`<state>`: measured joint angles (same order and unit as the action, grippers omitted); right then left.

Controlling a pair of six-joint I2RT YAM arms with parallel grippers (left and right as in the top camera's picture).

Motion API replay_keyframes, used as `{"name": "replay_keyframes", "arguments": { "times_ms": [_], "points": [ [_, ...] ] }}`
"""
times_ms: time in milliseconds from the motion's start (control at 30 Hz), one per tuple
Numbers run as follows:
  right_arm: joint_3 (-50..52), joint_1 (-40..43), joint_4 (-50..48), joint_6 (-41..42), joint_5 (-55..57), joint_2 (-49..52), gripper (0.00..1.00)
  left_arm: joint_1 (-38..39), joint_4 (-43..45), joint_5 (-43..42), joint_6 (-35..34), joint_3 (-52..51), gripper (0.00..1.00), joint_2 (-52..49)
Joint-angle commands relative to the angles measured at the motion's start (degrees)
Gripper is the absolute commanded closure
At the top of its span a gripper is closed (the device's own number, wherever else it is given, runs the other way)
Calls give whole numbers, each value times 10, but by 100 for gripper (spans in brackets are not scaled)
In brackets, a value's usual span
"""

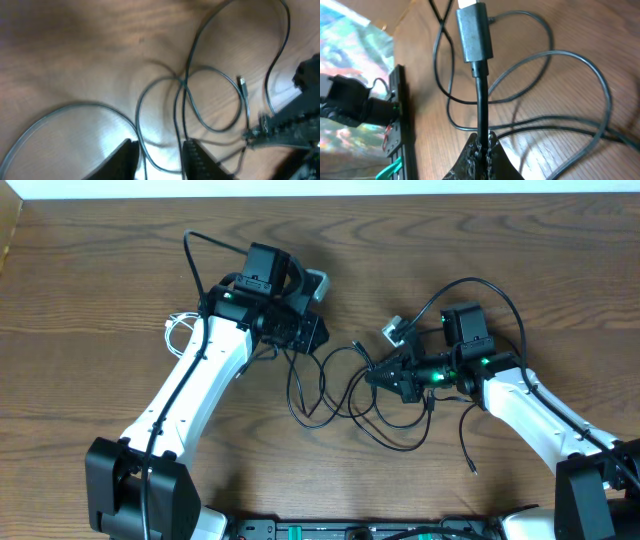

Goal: Untangle cables

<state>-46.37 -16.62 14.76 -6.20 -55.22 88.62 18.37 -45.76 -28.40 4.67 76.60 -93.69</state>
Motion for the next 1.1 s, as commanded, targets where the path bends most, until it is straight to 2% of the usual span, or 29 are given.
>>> {"name": "replay_keyframes", "arguments": {
  "times_ms": [0, 67, 367, 567, 1067],
  "points": [
    [0, 8, -4, 76, 55, 1, 99, 0, -20, -5, -8, 5, 50, -5],
    [0, 11, -2, 103, 84, 1, 99, 0, -33, -5, -22, 4, 47, -14],
    [0, 12, 26, 180, 193, 1, 99, 24, -49, -5, -39, 0, 47, -95],
    [0, 12, 31, 186, 193, 2, 99, 54, -60, -5, -39, 0, 46, -143],
    [3, 12, 46, 186, 193, 2, 99, 81, 27, 21, -39, 0, 42, -250]
  ]
}}
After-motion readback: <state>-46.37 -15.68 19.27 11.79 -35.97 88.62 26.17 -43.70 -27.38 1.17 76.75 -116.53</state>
